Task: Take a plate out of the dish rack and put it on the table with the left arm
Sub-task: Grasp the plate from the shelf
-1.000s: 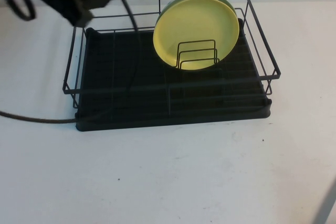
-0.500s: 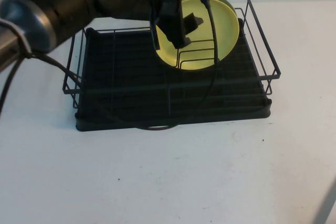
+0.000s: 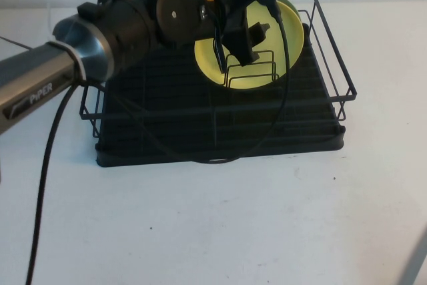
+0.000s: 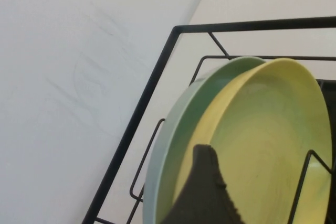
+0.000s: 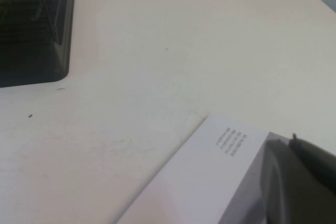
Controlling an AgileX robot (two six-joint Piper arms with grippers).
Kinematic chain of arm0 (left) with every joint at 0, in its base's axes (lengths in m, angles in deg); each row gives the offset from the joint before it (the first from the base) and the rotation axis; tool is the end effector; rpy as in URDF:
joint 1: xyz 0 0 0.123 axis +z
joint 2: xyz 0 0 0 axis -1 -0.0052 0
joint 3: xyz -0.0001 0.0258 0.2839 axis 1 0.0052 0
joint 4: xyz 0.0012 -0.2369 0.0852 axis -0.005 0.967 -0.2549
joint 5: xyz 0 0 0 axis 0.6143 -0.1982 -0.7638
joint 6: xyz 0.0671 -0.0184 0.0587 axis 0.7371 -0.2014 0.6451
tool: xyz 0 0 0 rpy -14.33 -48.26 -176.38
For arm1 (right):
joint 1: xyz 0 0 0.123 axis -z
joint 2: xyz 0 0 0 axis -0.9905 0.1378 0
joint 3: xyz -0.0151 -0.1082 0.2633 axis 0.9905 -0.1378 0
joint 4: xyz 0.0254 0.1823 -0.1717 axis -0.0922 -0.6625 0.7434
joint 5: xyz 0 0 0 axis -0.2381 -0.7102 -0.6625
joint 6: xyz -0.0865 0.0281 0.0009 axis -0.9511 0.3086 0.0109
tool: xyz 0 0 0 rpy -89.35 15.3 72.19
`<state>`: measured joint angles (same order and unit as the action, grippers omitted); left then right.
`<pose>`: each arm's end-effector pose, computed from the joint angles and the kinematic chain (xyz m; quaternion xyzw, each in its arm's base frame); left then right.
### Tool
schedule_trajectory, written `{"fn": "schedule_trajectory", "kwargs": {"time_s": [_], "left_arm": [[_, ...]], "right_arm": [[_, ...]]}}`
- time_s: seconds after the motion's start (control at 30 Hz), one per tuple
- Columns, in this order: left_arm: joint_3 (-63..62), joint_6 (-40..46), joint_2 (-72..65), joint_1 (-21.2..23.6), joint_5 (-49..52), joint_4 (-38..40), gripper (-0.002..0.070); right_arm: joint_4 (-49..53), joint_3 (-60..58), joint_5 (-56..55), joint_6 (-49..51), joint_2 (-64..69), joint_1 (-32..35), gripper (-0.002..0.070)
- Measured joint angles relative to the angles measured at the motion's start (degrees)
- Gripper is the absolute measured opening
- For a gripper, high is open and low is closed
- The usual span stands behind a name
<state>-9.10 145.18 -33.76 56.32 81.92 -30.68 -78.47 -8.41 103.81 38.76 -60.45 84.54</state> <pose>0.3892 -0.2656 0.3176 0.5602 0.6119 0.0380 0.5571 0.0529 -0.0042 0.1722 0.0388 0.7977 -0.0101 0.6018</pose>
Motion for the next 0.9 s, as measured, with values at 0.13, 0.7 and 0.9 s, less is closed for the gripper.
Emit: {"fn": "schedule_trajectory", "kwargs": {"time_s": [0.13,0.7,0.9], "left_arm": [[0.00,0.11,-0.90,0.00,-2.26,0.10,0.0472],[0.00,-0.16,-4.22,0.00,-9.62,0.45,0.0442],[0.00,-0.37,-4.25,0.00,-11.23,0.58,0.0395]], "right_arm": [[0.00,0.00,0.00,0.00,0.00,0.00,-0.0020],[-0.06,0.00,0.00,0.00,0.00,0.00,-0.0020],[-0.14,0.00,0.00,0.00,0.00,0.00,-0.0020]]}}
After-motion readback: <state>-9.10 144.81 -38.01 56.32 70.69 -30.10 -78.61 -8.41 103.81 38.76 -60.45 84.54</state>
